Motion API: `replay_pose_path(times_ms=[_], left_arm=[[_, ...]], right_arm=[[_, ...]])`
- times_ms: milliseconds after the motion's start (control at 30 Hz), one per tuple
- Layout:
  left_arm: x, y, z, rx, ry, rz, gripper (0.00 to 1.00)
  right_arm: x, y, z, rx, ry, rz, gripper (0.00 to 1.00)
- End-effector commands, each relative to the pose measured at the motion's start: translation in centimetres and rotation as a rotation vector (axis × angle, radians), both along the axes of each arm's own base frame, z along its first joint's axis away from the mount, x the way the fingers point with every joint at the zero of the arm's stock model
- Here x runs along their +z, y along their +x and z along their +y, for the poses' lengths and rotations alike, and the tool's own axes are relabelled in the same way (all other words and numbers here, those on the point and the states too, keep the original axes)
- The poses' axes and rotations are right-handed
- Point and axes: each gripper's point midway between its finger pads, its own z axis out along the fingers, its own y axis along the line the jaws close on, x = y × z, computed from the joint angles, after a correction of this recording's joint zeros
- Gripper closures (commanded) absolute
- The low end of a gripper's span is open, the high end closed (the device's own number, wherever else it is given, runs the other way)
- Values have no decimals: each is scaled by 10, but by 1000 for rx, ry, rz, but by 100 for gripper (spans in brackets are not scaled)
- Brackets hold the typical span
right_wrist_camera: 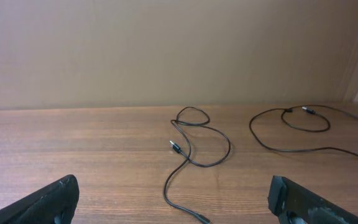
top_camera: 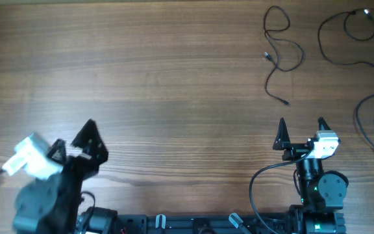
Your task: Untangle cables
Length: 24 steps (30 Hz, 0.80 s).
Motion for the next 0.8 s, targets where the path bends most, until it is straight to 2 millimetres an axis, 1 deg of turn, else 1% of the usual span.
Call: replay_pose_path(times_ms=[0, 133, 233, 367, 400, 433, 500, 567, 767], left_arm=[[14, -20, 12, 47, -4, -90, 0], [15, -38, 21, 95, -7, -126, 0], [7, -50, 29, 141, -3, -114, 0], [-14, -69, 34, 183, 5, -55, 0], [-21, -74, 35, 188, 7, -34, 0], [-34, -85, 36, 194, 11, 5, 0], [-49, -96, 36, 194, 15, 52, 0], [-51, -100, 36, 197, 8, 43, 0], [-51, -100, 37, 213, 8, 43, 0]], right_arm=[[4, -1, -2, -13, 17, -20, 0], [4, -1, -2, -13, 18, -20, 0], [4, -1, -2, -13, 18, -20, 0], [4, -1, -2, -13, 18, -20, 0], [4, -1, -2, -13, 18, -20, 0], [4, -1, -2, -13, 18, -20, 0], [4, -1, -2, -13, 18, -20, 0], [4, -1, -2, -13, 18, -20, 0], [4, -1, -2, -12, 18, -20, 0]])
